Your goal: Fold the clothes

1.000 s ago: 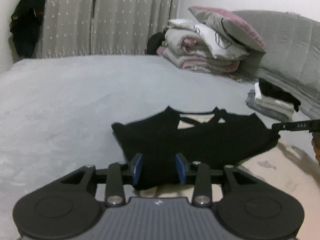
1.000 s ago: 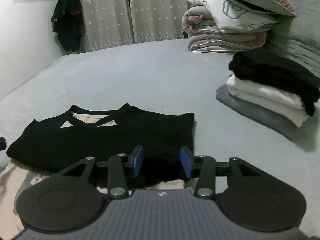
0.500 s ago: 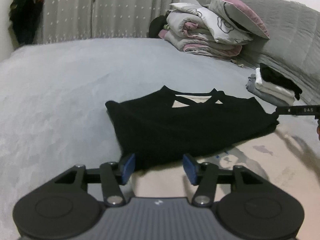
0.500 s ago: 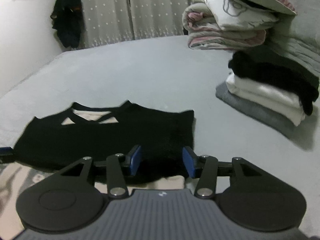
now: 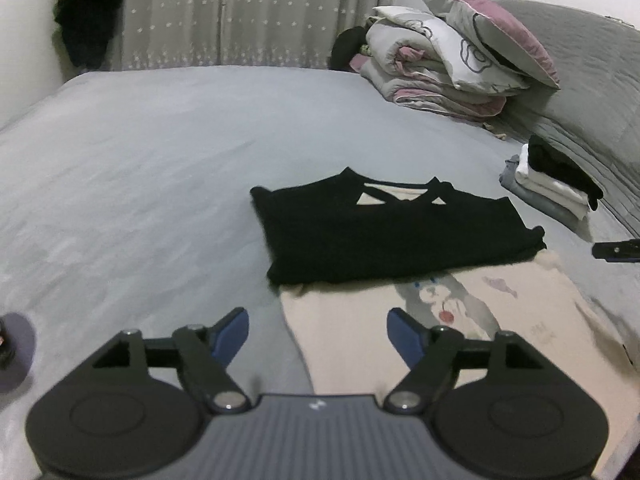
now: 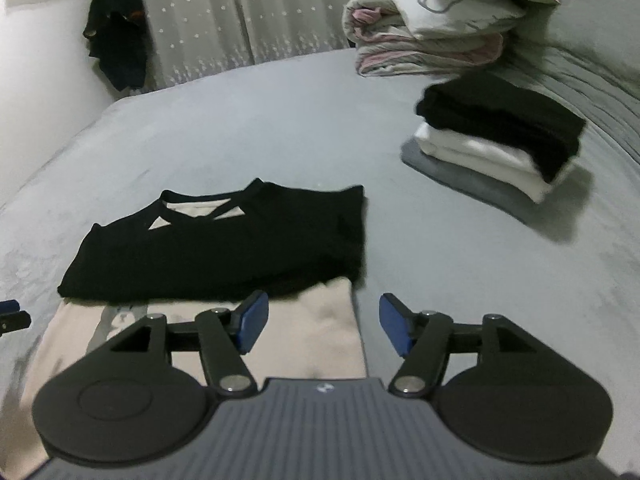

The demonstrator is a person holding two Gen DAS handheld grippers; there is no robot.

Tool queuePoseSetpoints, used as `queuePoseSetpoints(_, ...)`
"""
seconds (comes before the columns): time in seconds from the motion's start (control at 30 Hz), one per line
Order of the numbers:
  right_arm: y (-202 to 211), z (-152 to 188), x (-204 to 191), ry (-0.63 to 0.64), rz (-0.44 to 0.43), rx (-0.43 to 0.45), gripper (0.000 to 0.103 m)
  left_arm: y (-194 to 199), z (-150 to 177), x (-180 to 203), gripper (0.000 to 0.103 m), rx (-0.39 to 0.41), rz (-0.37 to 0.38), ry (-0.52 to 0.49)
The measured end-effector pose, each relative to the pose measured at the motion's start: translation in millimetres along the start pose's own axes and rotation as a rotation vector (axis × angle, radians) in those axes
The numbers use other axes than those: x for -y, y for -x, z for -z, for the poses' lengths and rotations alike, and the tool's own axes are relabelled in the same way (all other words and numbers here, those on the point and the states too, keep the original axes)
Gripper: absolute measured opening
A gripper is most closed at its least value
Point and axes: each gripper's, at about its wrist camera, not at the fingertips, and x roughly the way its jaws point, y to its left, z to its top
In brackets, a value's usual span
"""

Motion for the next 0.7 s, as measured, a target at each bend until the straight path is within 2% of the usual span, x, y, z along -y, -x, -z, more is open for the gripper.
queuePoseSetpoints(0.17,26.7,13.8,11.4,-0.034,-0.005,-0.015,0.066,21.3,16.0,0.5,0.079,-0.056,-0.001,0.026)
queuePoseSetpoints(0.43,63.2,46.1,33.4,-0.091,-0.044,-0.052,0.067,48.5,56.5,1.9,0.079,-0.115,0.095,0.115)
queuePoseSetpoints(0.53,67.9,60.5,42.1,-0.1,-0.062,-0.063,0.067,54.1,74.0,0.3,0.078,-0.12,0.134,0.14)
queuePoseSetpoints(0.63,62.9,75.7,52.8,-0.147,-0.111,-0.099,0.067,53.0,86.4,-6.6,0.073,-0.138,0.153,0.191)
queuePoseSetpoints(0.7,55.3,82.6,59.6,-0.203,-0.131,-0.163,0.067,52.7,91.2,-9.7,0.07,-0.152,0.166,0.207)
